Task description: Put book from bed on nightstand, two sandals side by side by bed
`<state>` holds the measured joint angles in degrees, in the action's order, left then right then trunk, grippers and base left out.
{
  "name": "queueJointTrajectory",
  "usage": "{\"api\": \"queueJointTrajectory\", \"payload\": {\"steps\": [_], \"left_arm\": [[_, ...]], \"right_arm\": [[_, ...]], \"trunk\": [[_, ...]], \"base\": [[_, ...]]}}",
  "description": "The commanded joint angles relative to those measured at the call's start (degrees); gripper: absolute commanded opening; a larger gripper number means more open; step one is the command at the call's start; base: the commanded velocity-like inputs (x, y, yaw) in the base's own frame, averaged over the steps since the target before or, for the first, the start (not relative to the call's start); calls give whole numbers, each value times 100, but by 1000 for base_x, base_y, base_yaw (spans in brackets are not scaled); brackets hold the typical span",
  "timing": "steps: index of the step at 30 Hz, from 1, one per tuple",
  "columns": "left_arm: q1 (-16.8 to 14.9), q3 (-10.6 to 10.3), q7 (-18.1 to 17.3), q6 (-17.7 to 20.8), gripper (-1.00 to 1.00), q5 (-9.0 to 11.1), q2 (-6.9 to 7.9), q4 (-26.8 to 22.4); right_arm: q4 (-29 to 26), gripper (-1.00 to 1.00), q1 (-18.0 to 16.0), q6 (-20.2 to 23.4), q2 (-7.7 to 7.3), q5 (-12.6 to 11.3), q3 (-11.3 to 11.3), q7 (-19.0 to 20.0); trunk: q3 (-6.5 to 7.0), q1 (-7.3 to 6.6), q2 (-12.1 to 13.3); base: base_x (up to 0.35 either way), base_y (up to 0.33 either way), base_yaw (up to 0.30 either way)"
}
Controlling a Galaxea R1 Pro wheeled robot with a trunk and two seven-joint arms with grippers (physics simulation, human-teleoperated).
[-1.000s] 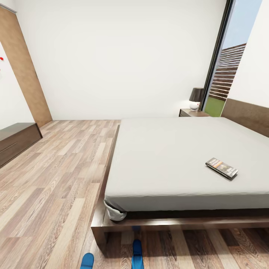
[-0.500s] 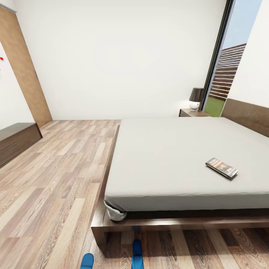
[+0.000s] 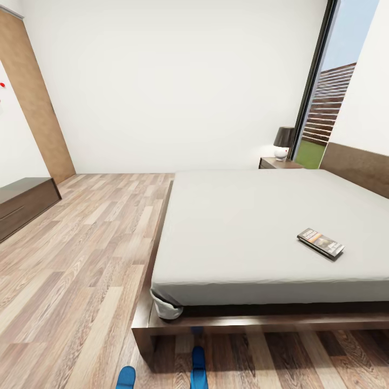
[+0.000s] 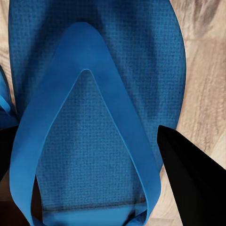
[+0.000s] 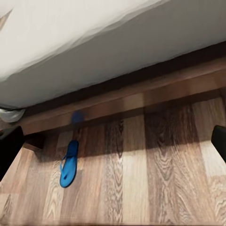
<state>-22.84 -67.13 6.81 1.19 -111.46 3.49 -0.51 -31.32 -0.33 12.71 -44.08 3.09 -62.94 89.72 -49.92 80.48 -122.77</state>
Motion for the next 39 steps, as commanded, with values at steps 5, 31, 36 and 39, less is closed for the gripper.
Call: {"api": "queueJointTrajectory", "payload": {"steps": [5, 31, 36, 39], "left_arm": [[-1, 16, 22, 11, -100, -60, 2, -2], [-1, 7, 6, 62, -100, -60, 7, 7], [-1, 10, 0, 74, -100, -60, 3, 7], [-1, 13, -2, 79, -100, -59, 3, 7]], "right_arm": [[-6, 100, -38, 58, 36, 33, 276, 28], [-355, 100, -134, 55, 344, 25, 1132, 28], [-360, 100, -134, 56, 347, 25, 1134, 28], [-360, 100, -134, 56, 347, 25, 1134, 28]], "trunk": [[-4, -1, -2], [-4, -1, -2], [-4, -1, -2], [-4, -1, -2]], "base": [[0, 0, 0], [0, 0, 0], [0, 0, 0], [0, 0, 0]]}}
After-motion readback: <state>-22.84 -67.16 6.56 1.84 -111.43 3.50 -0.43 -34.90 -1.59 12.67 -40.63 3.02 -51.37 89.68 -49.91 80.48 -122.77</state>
